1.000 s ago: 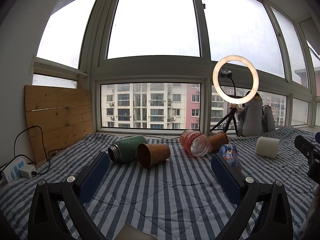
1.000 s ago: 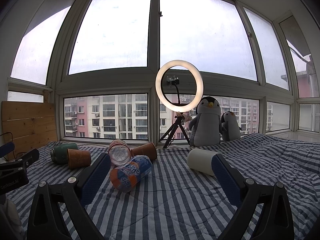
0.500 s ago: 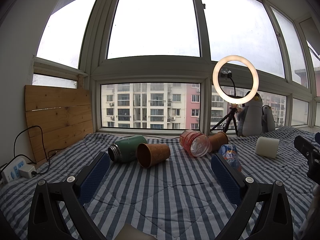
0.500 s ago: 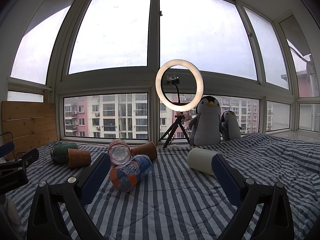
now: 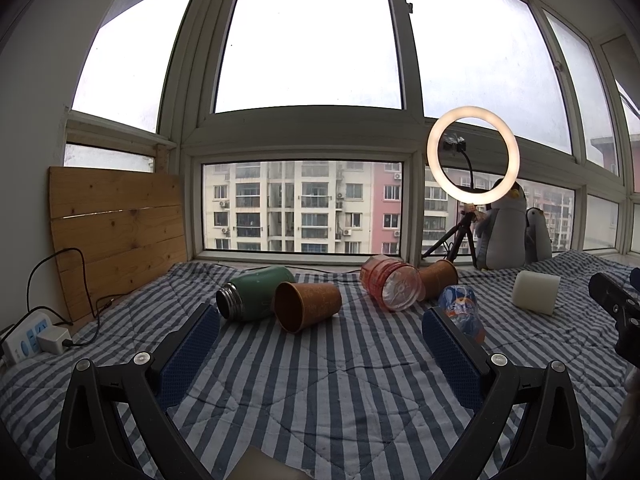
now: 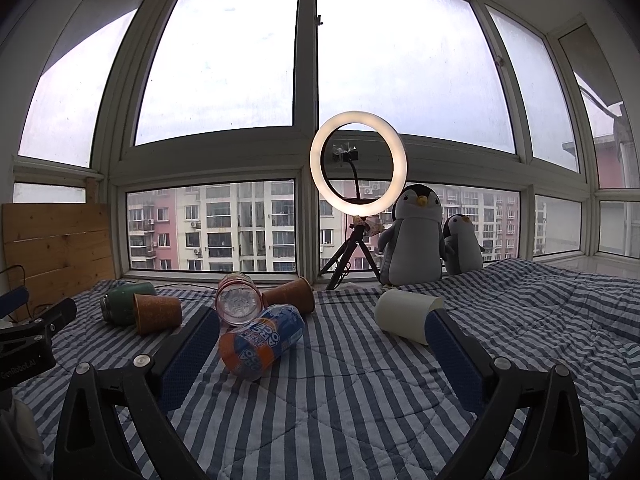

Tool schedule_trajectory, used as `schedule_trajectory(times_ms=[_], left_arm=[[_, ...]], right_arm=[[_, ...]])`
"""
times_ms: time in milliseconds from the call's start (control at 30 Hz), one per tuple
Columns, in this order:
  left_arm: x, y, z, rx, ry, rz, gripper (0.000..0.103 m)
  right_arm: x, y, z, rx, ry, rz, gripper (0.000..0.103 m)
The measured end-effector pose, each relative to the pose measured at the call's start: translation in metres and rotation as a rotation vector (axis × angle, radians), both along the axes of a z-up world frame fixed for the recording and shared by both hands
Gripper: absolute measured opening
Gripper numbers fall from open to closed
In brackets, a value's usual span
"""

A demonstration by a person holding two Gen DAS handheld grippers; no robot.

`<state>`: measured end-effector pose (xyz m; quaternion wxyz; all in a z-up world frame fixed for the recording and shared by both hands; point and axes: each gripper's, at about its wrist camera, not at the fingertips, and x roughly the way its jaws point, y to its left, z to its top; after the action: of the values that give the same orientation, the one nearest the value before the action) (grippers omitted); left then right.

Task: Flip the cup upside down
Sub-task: 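Move the left tool toward the white cup lying on its side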

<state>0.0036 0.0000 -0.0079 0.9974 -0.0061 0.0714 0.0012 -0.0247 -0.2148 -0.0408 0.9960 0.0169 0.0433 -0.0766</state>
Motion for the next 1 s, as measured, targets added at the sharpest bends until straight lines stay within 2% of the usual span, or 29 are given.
schedule_trajectory(times_ms=[300,567,800,1000], left_arm=[[0.017,-0.009,-0.002,0.045,0.097,-0.032,0.103],[0.046,-0.051,0.012,0.094,0.233,-0.175,0.103],[0.085,-0.139,0.031,0.177,0.329,-0.299,0.103],[0.139,-0.225,0.042,0.18,0.419,-0.379,0.103]], right_arm=[[0.012,-0.022,0.004,0.065,0.103,0.043,0.101],[0.015,-0.078,0.003,0.124,0.211,0.05,0.101],[0.003,-0.138,0.004,0.151,0.245,0.02,0.101],[0.0,-0.184,-0.002,0.233,0.29,0.04,0.101]])
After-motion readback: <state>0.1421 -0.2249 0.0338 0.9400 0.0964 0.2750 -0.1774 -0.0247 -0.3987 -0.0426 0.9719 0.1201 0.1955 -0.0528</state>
